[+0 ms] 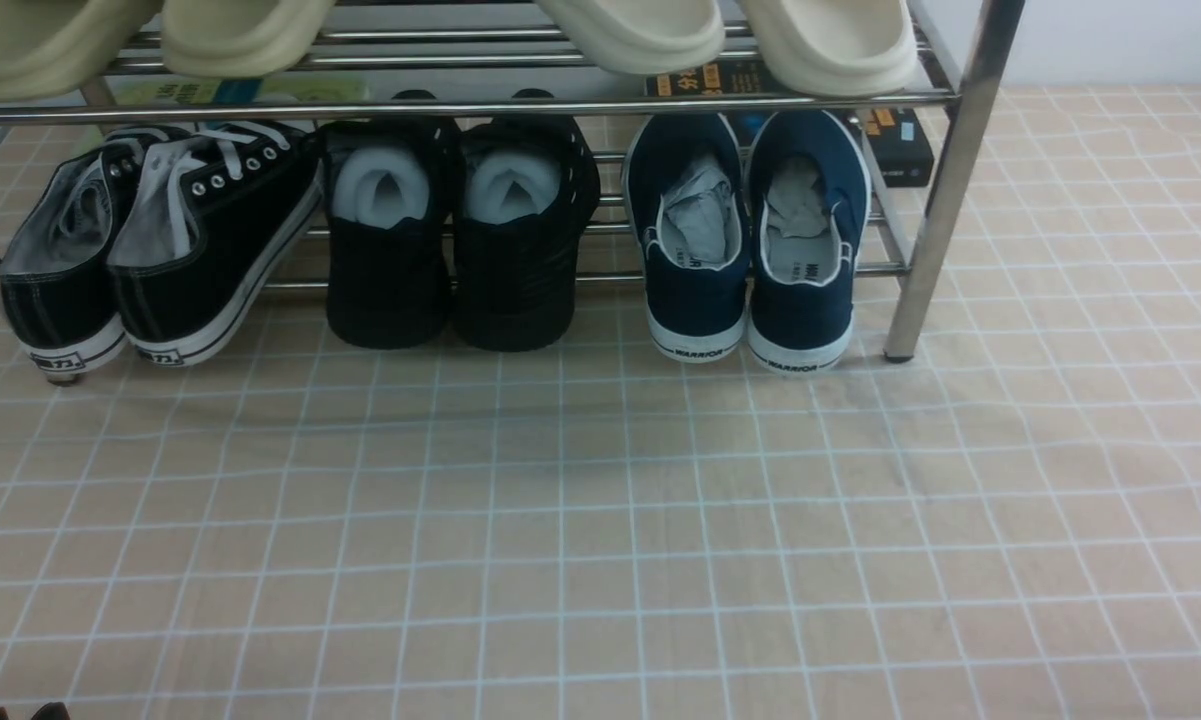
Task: Take the shoes off the shelf from the light coffee tablecloth by hand.
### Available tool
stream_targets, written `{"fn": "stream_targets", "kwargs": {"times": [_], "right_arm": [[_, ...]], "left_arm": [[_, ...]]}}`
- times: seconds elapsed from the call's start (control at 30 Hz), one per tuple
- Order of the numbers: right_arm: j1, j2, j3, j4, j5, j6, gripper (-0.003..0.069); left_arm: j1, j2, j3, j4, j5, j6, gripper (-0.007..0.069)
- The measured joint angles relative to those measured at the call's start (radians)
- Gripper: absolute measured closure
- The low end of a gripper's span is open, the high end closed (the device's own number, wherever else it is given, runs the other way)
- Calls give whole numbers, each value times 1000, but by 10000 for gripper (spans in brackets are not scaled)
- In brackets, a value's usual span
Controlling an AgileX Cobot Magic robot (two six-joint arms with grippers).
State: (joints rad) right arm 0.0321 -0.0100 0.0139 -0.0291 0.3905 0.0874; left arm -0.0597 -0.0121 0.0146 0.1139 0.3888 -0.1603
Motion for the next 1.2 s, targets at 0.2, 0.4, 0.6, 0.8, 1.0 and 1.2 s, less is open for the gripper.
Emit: {"fn": "stream_targets", "kwargs": {"times": [0.2,0.4,0.6,0.8,1.0,1.2], "right_arm": [[0,0,0,0,0,0,420],[0,0,0,0,0,0,420],[0,0,0,0,0,0,420],[0,-1,5,295,-35,169,420],[0,-1,11,636,-111,293,420],[0,-1,11,687,-137,302,420]], "left_arm": [[0,0,0,0,0,0,382],[0,0,0,0,0,0,382],[0,0,0,0,0,0,382],[0,0,0,0,0,0,382],[0,0,0,0,0,0,382],[0,0,0,0,0,0,382]]}}
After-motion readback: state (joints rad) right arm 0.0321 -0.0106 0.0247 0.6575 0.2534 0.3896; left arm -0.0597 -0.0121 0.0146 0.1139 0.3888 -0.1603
